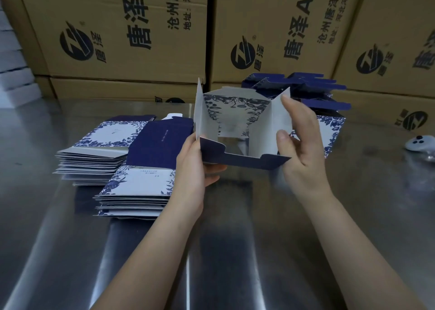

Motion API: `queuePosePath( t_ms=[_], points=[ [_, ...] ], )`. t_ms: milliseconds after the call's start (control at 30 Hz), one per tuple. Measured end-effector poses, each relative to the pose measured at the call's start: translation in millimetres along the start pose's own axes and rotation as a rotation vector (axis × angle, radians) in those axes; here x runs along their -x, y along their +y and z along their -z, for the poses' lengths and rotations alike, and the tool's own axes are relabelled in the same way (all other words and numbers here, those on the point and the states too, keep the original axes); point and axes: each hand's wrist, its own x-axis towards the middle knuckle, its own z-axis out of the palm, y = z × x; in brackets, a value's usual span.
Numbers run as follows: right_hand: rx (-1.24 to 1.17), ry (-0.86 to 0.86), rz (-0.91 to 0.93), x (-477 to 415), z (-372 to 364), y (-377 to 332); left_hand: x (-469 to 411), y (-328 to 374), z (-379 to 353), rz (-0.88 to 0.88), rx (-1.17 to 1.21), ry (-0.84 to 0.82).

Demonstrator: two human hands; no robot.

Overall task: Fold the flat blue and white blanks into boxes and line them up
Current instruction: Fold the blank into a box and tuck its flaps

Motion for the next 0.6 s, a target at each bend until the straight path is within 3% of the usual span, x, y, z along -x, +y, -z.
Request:
queuePosePath(
  t_ms=[300, 467, 600],
  points=[
    [0.14, -0.161, 0.037, -4, 5, -10, 0, 2, 2, 0.056, 0.006, 0.041],
    [0.101, -0.429, -0.197, -5, 15, 2, -1, 1, 4, 0.062, 0.02, 0.038],
    [0.052, -0.442, -0.28, -5, 22, 10, -1, 1, 5, 0.081, 0.054, 0.024]
  ],
)
